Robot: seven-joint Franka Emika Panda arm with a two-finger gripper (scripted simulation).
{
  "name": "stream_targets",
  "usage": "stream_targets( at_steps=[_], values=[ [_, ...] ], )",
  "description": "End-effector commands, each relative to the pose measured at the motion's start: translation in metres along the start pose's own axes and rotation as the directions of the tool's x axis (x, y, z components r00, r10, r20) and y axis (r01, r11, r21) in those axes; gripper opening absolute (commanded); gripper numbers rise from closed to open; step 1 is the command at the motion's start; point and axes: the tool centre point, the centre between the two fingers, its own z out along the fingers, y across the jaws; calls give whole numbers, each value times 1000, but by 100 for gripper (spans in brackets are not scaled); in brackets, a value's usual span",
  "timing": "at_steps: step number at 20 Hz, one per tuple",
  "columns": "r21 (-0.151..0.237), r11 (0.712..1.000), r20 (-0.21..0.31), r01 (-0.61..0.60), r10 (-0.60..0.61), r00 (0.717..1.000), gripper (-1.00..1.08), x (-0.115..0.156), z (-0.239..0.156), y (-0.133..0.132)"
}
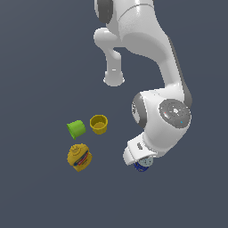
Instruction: Pick up a designated object from a clutter of objects.
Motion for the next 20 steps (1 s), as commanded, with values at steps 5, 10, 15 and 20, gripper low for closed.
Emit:
stream_targets(
  at_steps=[5,10,15,20],
  values=[
    [0,1000,0,0,0,1000,100,0,16,0],
    [0,1000,-1,1,-1,1000,100,0,43,0],
    [0,1000,-2,1,-1,1000,100,1,51,0],
    [0,1000,-2,1,-1,1000,-100,1,50,0]
  ],
)
